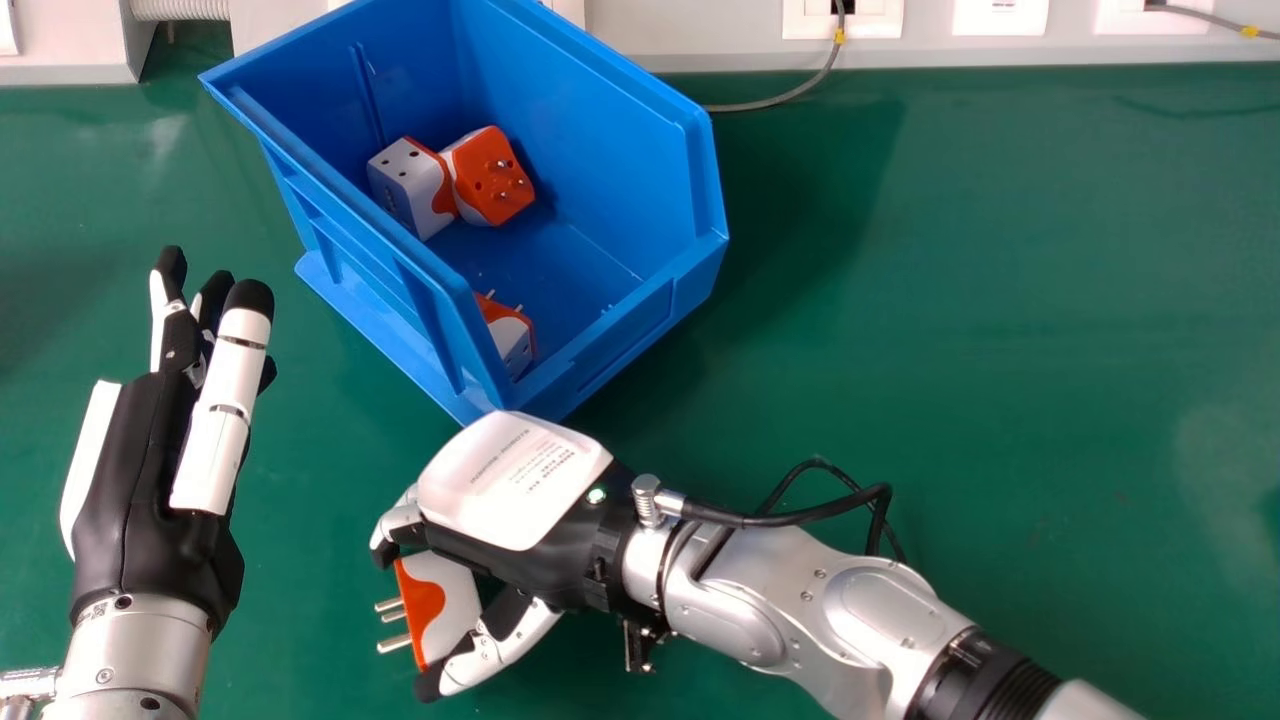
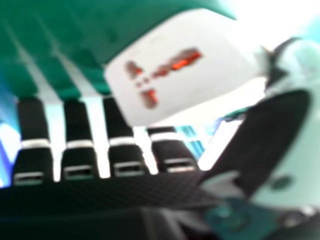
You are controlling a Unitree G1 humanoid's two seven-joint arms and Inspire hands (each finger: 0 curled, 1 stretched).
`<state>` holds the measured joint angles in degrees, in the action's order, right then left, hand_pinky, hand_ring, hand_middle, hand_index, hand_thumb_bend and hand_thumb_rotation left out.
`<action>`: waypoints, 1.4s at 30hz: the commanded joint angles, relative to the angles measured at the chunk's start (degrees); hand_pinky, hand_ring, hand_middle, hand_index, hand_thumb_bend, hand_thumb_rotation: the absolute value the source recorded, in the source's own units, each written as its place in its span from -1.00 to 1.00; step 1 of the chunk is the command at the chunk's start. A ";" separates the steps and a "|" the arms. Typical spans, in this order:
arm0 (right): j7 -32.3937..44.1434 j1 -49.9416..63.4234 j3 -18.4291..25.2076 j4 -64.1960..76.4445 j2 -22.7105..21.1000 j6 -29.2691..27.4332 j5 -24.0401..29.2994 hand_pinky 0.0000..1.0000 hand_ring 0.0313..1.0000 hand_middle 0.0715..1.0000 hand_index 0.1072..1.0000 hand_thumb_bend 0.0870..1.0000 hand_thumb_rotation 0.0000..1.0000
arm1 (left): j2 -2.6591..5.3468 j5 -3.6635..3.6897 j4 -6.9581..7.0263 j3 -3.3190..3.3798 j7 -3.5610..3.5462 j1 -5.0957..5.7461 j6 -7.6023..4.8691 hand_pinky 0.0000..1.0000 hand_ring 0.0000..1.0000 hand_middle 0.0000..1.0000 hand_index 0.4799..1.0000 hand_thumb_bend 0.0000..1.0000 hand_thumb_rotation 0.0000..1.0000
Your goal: Pick all objects and put in blue box
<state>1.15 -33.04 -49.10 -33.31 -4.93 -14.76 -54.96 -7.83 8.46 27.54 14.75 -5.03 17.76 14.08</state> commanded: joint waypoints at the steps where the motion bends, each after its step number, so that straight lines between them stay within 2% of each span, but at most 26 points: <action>1: 0.16 1.50 -0.80 -1.09 -0.51 0.06 -0.54 -0.15 0.05 0.15 0.08 -0.17 -0.48 | -0.76 -0.50 1.61 0.06 0.01 -0.07 -0.29 0.90 1.00 1.00 1.00 -0.19 0.67; 2: -0.20 1.63 -0.81 -1.03 -0.57 0.18 -0.54 -0.24 -0.07 0.06 0.04 -0.15 -0.59 | -0.74 -0.49 1.65 0.06 0.01 -0.03 -0.27 0.90 1.00 1.00 1.00 -0.19 0.67; 5: -2.42 1.98 -1.34 -0.78 -0.89 0.96 -1.73 -0.33 -0.18 -0.02 0.01 -0.13 -0.67 | -0.71 -0.51 1.76 0.08 0.10 -0.03 -0.11 0.90 1.00 1.00 1.00 -0.19 0.67; 6: -3.20 2.04 -1.54 -0.70 -0.99 1.09 -2.11 -0.42 -0.30 -0.08 -0.02 -0.12 -0.74 | -0.72 -0.51 1.80 0.10 0.12 -0.03 -0.05 0.90 1.00 1.00 1.00 -0.19 0.67; 7: -3.98 2.08 -1.65 -0.74 -1.06 1.01 -2.24 -0.42 -0.30 -0.08 -0.02 -0.12 -0.74 | -0.73 -0.53 1.88 0.10 0.11 0.00 -0.01 0.90 1.00 1.00 1.00 -0.19 0.67; 9: -5.29 2.03 -1.73 -1.13 -1.08 0.47 -2.25 -0.58 -0.50 -0.10 -0.07 -0.09 -0.83 | -0.73 -0.47 2.08 0.14 0.01 0.20 -0.08 0.90 1.00 1.00 1.00 -0.20 0.67; 10: -5.68 1.99 -1.77 -1.34 -1.06 0.30 -2.28 -0.58 -0.50 -0.10 -0.07 -0.09 -0.83 | -0.73 -0.44 2.14 0.16 -0.03 0.26 -0.09 0.90 1.00 1.00 1.00 -0.20 0.67; 12: -5.92 1.77 -1.86 -1.95 -0.87 0.07 -2.15 -0.70 -0.64 -0.12 -0.11 -0.07 -0.89 | -0.73 -0.34 2.12 0.24 -0.10 0.26 -0.11 0.90 1.00 1.00 1.00 -0.20 0.67; 17: -5.77 1.73 -1.53 -1.94 -0.98 -0.54 -1.60 -0.81 -0.76 -0.13 -0.14 -0.06 -0.95 | -0.73 -0.35 2.04 0.27 -0.20 0.27 -0.37 0.90 1.00 1.00 1.00 -0.20 0.67; 27: -5.58 2.10 -0.71 -1.32 -1.22 -0.65 -0.16 -0.85 -0.82 -0.14 -0.16 -0.05 -0.98 | -0.85 -0.53 2.16 0.14 -0.30 0.46 -0.35 0.90 1.00 1.00 1.00 -0.20 0.68; 33: -4.38 2.33 -0.31 -0.03 -1.35 0.15 0.27 -0.81 -0.77 -0.24 -0.12 -0.06 -0.99 | -1.12 -0.37 1.91 0.29 -0.49 0.23 -0.33 0.90 1.00 1.00 1.00 -0.20 0.68; 42: -2.11 5.21 1.78 6.69 -2.64 2.06 1.69 -0.83 -0.81 -0.17 -0.15 -0.05 -1.00 | -1.25 -0.48 1.97 0.13 -0.52 0.36 -0.40 0.90 1.00 1.00 1.00 -0.19 0.68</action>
<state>-1.86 -28.92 -48.43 -28.35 -6.61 -13.35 -53.73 -8.35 8.39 28.17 14.83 -5.32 18.21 14.37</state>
